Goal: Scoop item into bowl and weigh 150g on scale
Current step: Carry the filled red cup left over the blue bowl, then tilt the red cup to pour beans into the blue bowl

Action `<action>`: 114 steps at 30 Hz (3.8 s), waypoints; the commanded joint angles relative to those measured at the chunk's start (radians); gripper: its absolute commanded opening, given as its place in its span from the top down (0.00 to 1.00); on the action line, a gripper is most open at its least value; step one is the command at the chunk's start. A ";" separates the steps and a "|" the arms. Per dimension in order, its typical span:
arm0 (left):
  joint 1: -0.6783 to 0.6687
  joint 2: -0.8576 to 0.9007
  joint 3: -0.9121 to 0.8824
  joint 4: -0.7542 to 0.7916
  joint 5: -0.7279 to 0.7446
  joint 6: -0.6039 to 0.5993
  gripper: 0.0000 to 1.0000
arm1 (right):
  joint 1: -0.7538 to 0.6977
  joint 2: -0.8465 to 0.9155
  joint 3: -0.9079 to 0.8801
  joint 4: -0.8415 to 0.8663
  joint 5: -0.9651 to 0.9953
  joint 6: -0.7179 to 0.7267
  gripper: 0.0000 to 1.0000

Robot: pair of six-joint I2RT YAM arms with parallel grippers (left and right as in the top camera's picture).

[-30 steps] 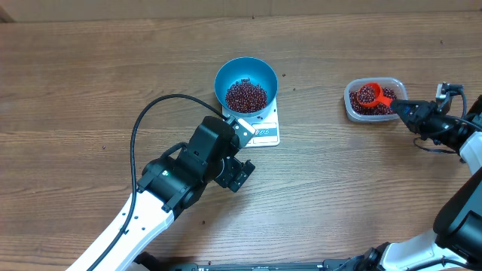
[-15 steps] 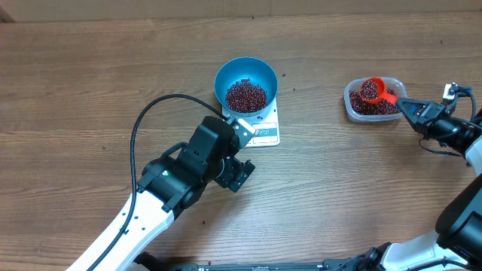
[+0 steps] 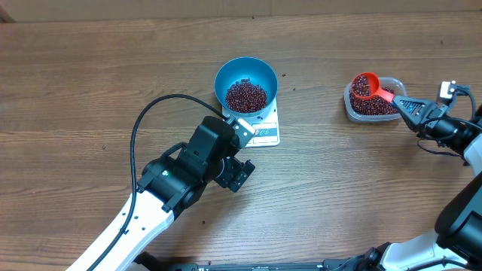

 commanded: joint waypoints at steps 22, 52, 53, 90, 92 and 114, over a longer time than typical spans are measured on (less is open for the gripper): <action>0.002 0.007 -0.002 0.004 -0.007 0.012 0.01 | 0.354 0.006 0.003 0.209 -0.019 0.171 0.96; 0.002 0.007 -0.002 0.004 -0.007 0.012 0.01 | 0.684 0.006 0.003 0.551 0.360 0.383 0.96; 0.002 0.007 -0.002 0.004 -0.007 0.012 0.01 | 0.694 0.006 0.003 0.552 0.396 0.381 0.96; 0.002 0.007 -0.002 0.004 -0.007 0.012 0.01 | 0.758 0.006 0.003 0.568 0.538 -0.427 0.96; 0.002 0.007 -0.002 0.004 -0.007 0.012 0.01 | 0.758 0.006 0.003 0.570 0.538 -0.442 0.96; 0.002 0.007 -0.002 0.004 -0.007 0.012 0.01 | 0.758 0.006 0.003 0.572 0.538 -0.639 0.96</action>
